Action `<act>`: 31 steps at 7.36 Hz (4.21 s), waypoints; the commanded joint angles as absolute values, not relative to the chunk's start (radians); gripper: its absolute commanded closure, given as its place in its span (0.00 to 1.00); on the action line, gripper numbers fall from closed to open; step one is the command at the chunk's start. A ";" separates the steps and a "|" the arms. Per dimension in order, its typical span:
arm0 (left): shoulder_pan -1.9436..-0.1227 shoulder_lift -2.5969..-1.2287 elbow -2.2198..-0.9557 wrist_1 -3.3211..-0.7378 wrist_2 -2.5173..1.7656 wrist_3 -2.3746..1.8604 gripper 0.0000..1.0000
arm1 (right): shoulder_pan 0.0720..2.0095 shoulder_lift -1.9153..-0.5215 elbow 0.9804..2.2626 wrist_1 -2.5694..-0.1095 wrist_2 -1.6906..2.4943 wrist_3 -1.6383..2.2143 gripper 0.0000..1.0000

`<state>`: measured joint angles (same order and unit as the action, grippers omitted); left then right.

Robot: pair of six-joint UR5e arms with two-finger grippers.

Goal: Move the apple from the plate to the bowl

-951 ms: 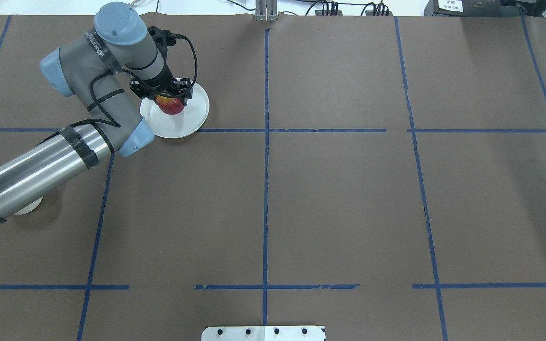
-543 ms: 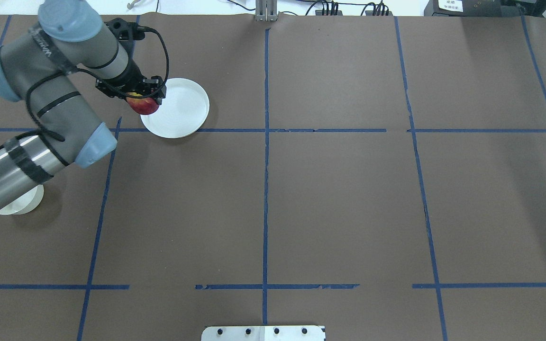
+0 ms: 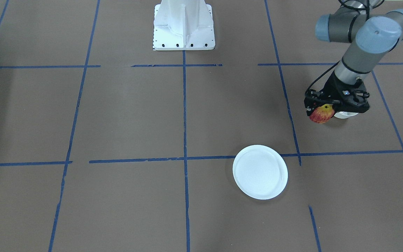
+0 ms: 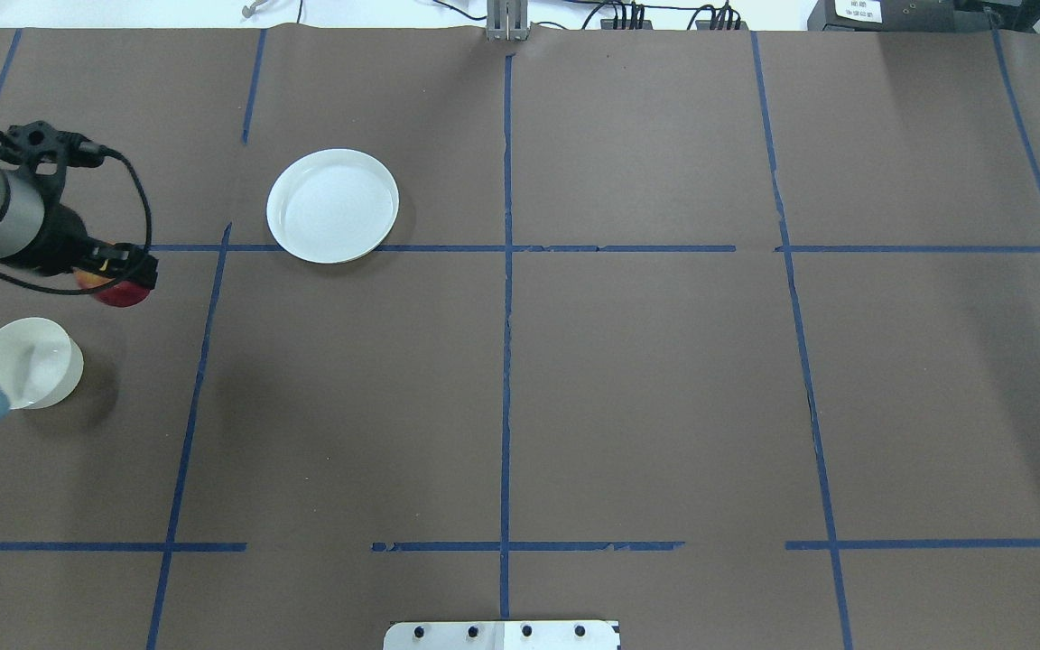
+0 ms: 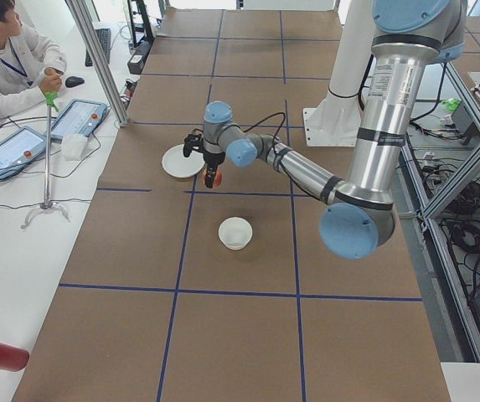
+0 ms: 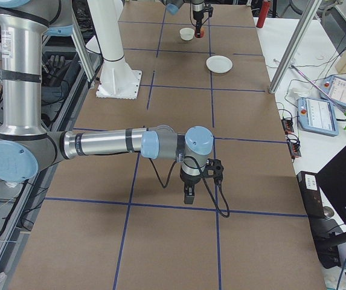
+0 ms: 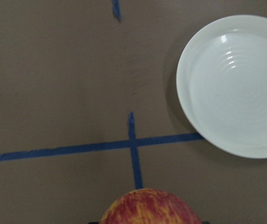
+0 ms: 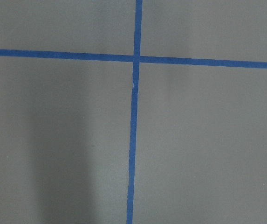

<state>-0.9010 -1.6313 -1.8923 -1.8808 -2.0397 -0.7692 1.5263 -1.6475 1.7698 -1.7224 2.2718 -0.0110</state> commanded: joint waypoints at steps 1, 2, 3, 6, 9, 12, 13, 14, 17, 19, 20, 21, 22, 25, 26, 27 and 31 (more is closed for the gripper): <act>-0.899 -1.368 -1.907 -2.151 -1.991 -0.752 1.00 | 1.526 -1.647 1.769 -1.723 2.272 -0.011 0.00; -0.897 -1.352 -1.857 -2.214 -1.991 -0.756 1.00 | 1.526 -1.647 1.770 -1.723 2.272 -0.011 0.00; -0.894 -1.351 -1.818 -2.239 -1.991 -0.758 1.00 | 1.526 -1.647 1.769 -1.723 2.272 -0.011 0.00; -0.890 -1.388 -1.789 -2.247 -1.993 -0.767 1.00 | 1.526 -1.647 1.769 -1.723 2.272 -0.011 0.00; -0.890 -1.407 -1.749 -2.249 -1.996 -0.764 0.81 | 1.526 -1.647 1.770 -1.723 2.272 -0.012 0.00; -0.890 -1.407 -1.738 -2.253 -1.999 -0.764 0.00 | 1.526 -1.647 1.769 -1.723 2.272 -0.011 0.00; -0.890 -1.407 -1.743 -2.252 -2.002 -0.764 0.00 | 1.526 -1.647 1.769 -1.723 2.272 -0.011 0.00; -0.891 -1.407 -1.755 -2.243 -2.006 -0.762 0.00 | 1.526 -1.647 1.770 -1.723 2.272 -0.011 0.00; -0.938 -1.391 -1.802 -2.234 -2.132 -0.735 0.00 | 1.526 -1.647 1.770 -1.723 2.272 -0.011 0.00; -1.169 -1.393 -1.834 -2.092 -2.227 -0.467 0.00 | 1.526 -1.647 1.770 -1.723 2.272 -0.011 0.00; -1.286 -1.399 -1.854 -1.962 -2.236 -0.283 0.00 | 1.526 -1.647 1.770 -1.723 2.272 -0.011 0.00; -1.357 -1.408 -1.859 -1.850 -2.237 -0.135 0.00 | 1.526 -1.647 1.770 -1.723 2.272 -0.012 0.00; -1.427 -1.413 -1.853 -1.797 -2.238 -0.061 0.00 | 1.526 -1.647 1.770 -1.723 2.272 -0.011 0.00; -1.502 -1.460 -1.774 -1.770 -2.312 -0.045 0.00 | 1.526 -1.647 1.769 -1.723 2.272 -0.011 0.00; -1.502 -1.466 -1.758 -1.772 -2.312 -0.044 0.00 | 1.526 -1.647 1.770 -1.723 2.272 -0.011 0.00; -1.502 -1.468 -1.753 -1.772 -2.312 -0.044 0.00 | 1.526 -1.647 1.769 -1.723 2.272 -0.012 0.00; -1.502 -1.489 -1.680 -1.787 -2.309 -0.041 0.00 | 1.526 -1.647 1.770 -1.723 2.272 -0.011 0.00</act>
<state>-1.5017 -1.4765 -1.7129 -1.7827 -2.3084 -0.0427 1.5263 -1.6475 1.7696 -1.7226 2.2718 -0.0112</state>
